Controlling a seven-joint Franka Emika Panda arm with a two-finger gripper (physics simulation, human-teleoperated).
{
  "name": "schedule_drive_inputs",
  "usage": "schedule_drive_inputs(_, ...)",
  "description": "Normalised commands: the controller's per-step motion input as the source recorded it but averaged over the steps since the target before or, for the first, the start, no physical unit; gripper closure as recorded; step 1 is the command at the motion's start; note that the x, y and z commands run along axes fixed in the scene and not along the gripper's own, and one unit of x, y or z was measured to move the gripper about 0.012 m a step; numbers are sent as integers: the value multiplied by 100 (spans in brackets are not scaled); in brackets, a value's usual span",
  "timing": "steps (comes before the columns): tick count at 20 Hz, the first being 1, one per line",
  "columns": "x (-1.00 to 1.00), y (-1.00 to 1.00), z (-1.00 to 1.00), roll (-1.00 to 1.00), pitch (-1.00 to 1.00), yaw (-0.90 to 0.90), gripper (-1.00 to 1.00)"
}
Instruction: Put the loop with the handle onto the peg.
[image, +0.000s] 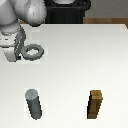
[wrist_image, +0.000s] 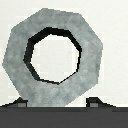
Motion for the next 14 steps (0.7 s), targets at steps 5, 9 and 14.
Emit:
schedule_drive_inputs(5,-20,0,-20,0,0,0,100)
schedule_drive_inputs(9,0,0,0,0,0,0,100)
schedule_drive_inputs(14,0,0,0,0,0,0,100)
